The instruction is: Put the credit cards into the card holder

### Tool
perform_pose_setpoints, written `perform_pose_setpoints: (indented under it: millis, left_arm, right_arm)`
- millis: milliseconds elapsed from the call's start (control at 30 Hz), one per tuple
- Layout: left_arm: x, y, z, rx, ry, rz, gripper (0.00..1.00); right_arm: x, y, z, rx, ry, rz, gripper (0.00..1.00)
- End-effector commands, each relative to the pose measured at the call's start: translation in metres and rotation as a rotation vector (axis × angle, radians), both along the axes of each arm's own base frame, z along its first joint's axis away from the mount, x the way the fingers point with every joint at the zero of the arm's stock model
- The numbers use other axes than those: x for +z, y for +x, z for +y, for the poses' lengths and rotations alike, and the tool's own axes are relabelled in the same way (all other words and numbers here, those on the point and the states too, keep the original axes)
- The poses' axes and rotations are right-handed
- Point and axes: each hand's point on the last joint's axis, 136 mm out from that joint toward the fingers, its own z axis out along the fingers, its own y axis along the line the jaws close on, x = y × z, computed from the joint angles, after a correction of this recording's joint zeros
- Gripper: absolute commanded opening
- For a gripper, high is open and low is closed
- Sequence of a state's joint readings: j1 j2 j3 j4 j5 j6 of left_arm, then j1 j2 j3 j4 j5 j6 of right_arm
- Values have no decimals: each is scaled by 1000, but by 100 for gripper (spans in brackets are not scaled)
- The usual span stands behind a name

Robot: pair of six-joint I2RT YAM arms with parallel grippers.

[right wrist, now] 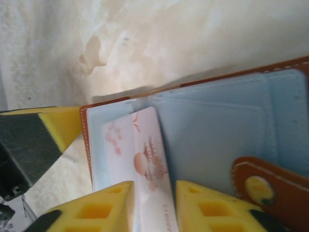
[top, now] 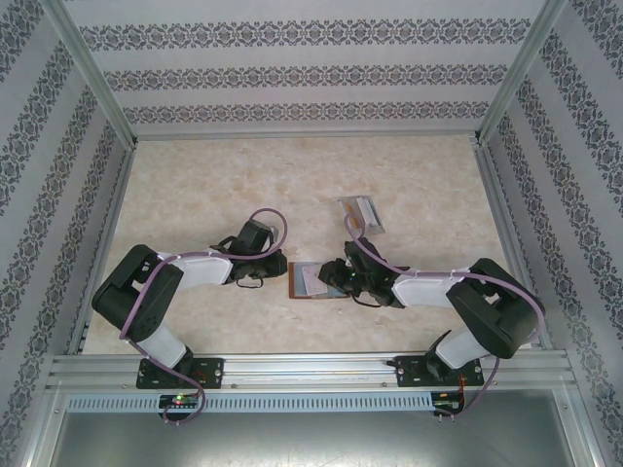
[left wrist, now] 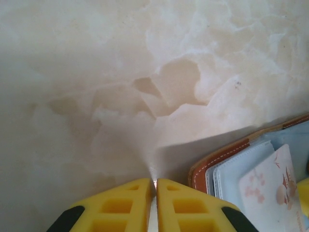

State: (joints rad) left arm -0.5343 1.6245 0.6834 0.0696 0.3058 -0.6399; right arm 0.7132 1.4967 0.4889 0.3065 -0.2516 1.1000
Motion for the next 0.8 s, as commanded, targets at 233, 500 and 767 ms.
perform_pose_setpoints:
  millis: [233,500,767]
  left_arm:
    - [-13,-4,2,15,2,39,12]
    - [-12,-5,-3,3,-19,48,6]
    - [-11,-7,-5,6,-36,58,3]
  right_arm:
    - [-13,-10,10,73,-80,31,7]
    - [-13,-1,17,22,-90,20,0]
    - [-20,6,7,-78,-131,22,0]
